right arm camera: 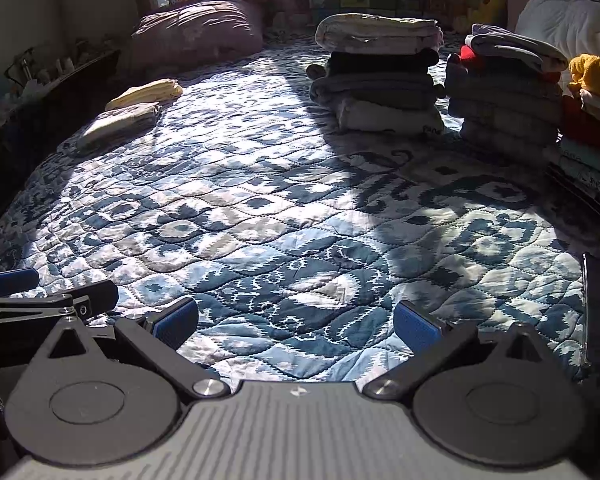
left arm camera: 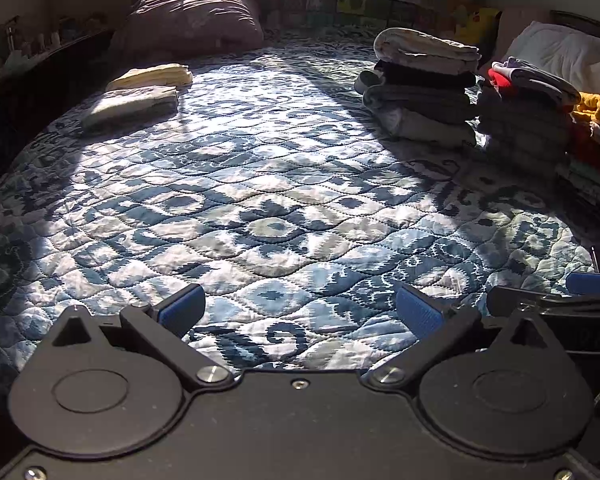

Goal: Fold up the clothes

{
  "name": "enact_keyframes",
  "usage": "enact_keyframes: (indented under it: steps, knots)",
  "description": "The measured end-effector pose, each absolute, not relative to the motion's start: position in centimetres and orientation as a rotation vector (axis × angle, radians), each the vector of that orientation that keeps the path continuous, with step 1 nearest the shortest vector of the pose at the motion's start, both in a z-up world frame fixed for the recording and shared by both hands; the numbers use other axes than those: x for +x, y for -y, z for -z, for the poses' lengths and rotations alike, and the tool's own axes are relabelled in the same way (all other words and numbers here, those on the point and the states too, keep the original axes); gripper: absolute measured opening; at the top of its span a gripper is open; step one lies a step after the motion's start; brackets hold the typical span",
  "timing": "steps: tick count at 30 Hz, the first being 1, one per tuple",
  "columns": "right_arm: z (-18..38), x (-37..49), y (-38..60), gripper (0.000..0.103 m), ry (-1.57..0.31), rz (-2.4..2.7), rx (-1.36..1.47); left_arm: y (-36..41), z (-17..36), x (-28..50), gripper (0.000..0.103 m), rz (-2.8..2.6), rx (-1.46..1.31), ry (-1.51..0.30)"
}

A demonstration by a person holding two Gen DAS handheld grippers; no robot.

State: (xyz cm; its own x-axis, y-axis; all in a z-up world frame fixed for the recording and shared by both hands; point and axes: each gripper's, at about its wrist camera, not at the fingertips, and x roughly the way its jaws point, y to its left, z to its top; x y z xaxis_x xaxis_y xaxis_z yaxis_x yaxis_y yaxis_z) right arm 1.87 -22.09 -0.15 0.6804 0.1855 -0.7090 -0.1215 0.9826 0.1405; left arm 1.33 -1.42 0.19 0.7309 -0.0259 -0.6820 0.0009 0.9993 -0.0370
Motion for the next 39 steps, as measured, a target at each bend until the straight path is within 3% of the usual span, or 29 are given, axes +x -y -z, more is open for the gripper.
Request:
enact_keyframes:
  steps: [24,39]
  knots:
    - [1.1,3.4,22.1,0.103,-0.831,-0.159,0.082,1.9,0.8,3.0,0.103,0.014,-0.037,-0.776]
    - [4.5,11.8,21.0,0.103,-0.803,-0.240,0.130,-4.0,3.1,11.0,0.103,-0.047,-0.093,-0.748]
